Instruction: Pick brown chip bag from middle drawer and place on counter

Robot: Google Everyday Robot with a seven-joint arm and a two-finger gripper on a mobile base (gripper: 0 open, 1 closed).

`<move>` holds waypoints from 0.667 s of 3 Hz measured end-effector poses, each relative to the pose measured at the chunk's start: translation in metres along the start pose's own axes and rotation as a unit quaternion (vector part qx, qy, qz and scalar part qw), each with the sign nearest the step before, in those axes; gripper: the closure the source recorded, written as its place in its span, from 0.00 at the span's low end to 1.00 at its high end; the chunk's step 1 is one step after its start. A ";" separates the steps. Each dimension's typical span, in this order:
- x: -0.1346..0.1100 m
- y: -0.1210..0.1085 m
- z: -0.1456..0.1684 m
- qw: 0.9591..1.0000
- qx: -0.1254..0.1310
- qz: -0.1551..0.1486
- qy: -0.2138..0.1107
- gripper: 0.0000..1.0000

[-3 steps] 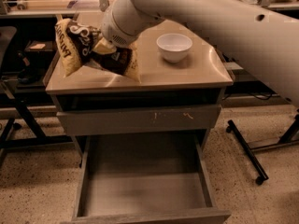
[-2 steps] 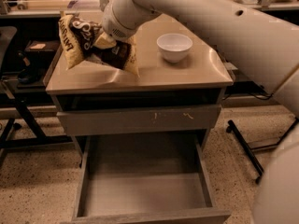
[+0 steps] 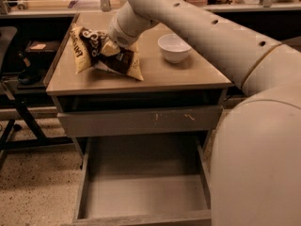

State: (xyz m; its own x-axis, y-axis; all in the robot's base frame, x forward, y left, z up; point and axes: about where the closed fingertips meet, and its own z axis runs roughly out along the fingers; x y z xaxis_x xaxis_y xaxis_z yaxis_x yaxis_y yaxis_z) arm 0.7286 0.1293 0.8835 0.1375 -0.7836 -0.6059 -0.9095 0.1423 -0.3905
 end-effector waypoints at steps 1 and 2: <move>0.013 -0.003 0.013 1.000 -0.002 0.011 -0.006 1.00; 0.014 -0.003 0.015 1.000 -0.002 0.012 -0.007 0.85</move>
Offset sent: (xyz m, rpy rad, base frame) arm 0.0081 -0.0019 -0.0132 0.0159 0.0122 -0.0071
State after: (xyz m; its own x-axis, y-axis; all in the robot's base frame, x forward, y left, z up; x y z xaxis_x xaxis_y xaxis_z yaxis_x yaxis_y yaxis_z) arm 0.7394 0.1269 0.8658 0.1201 -0.7717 -0.6245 -0.9141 0.1594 -0.3728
